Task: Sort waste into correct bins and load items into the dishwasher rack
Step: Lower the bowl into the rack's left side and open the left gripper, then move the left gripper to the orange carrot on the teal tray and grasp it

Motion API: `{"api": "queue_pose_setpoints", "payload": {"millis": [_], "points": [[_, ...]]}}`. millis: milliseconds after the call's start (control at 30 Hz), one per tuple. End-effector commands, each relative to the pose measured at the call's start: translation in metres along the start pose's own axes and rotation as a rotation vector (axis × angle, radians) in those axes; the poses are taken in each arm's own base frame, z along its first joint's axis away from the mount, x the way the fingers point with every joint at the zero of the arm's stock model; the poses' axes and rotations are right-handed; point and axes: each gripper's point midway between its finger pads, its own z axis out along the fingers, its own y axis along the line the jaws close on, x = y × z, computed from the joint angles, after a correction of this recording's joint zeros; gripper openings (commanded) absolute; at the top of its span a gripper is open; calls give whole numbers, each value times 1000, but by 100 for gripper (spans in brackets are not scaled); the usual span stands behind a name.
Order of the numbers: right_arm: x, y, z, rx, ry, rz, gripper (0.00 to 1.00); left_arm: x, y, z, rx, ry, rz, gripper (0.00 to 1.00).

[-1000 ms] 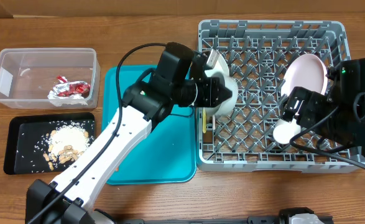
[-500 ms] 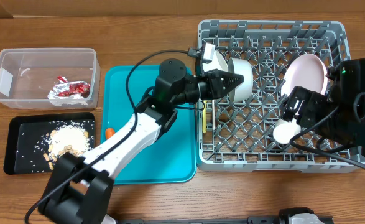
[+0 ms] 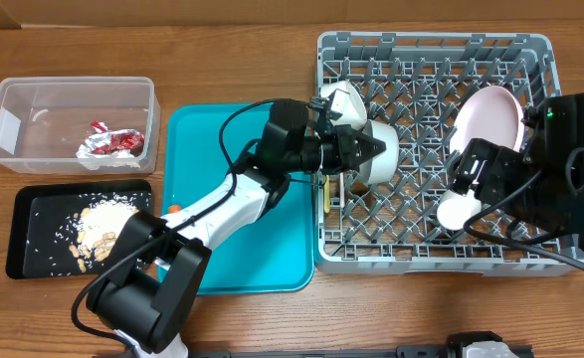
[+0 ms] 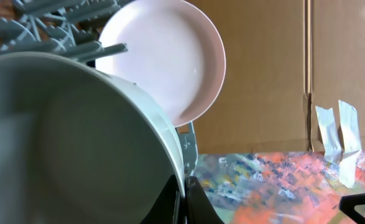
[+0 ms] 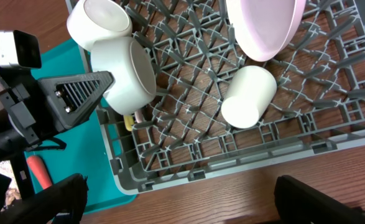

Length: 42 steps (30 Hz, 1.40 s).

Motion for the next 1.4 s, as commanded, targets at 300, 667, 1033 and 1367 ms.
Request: {"api": "queue_pose_setpoints", "payload": {"millis": [300,667,1033,1367], "points": [[-2,0,-5,-5,-23,2,100,15,35,-12,-77,92,-50,10],[-4,-3,-5,13,-31,3,100,20,39,-33,-138,112,-111,33],[-4,-3,-5,12,-32,3,100,3,19,-120,-435,-111,-19,55],[-4,-3,-5,11,-33,3,100,12,4,-189,-693,-199,51,54]]}}
